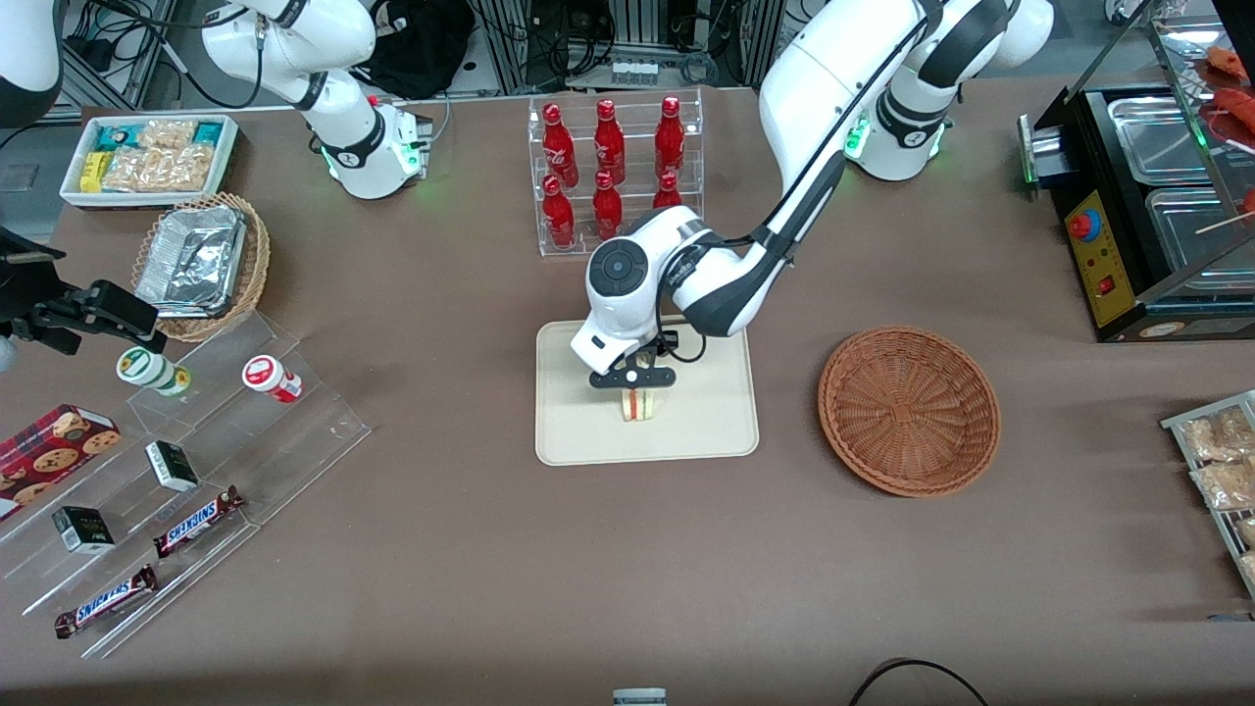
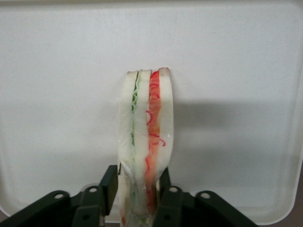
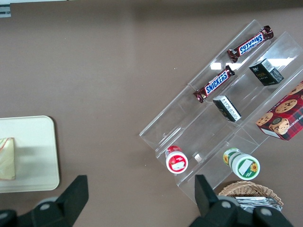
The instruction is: Place sandwich from basket to tray
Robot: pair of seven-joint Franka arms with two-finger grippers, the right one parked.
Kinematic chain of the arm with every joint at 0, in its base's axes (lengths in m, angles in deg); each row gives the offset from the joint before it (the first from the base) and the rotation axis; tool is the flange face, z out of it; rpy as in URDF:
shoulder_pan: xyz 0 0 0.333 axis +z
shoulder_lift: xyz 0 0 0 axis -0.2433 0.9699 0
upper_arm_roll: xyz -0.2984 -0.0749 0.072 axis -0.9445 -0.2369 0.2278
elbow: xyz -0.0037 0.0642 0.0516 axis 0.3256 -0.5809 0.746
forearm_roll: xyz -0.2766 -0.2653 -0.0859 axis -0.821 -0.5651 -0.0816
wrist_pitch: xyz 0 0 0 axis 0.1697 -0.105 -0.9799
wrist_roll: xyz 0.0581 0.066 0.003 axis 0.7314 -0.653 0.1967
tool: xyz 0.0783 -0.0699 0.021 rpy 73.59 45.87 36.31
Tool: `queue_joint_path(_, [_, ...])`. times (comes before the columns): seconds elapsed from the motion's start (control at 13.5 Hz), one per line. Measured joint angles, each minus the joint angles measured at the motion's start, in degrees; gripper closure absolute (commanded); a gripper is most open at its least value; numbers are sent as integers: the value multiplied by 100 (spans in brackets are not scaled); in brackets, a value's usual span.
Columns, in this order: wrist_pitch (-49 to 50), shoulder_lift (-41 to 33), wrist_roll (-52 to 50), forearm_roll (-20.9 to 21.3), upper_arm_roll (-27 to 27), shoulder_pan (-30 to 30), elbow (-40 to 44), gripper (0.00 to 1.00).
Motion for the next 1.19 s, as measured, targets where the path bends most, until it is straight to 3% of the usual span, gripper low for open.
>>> queue_joint_path(0.3, [258, -369, -427, 0, 49, 23, 180, 0])
queue_joint_path(0.67, [1859, -1664, -721, 18, 637, 177, 281, 0])
queue_joint_path(0.89, [2518, -2368, -489, 18, 733, 844, 265, 0])
queue_joint_path(1.19, [3358, -2936, 858, -114, 762, 1850, 244, 0])
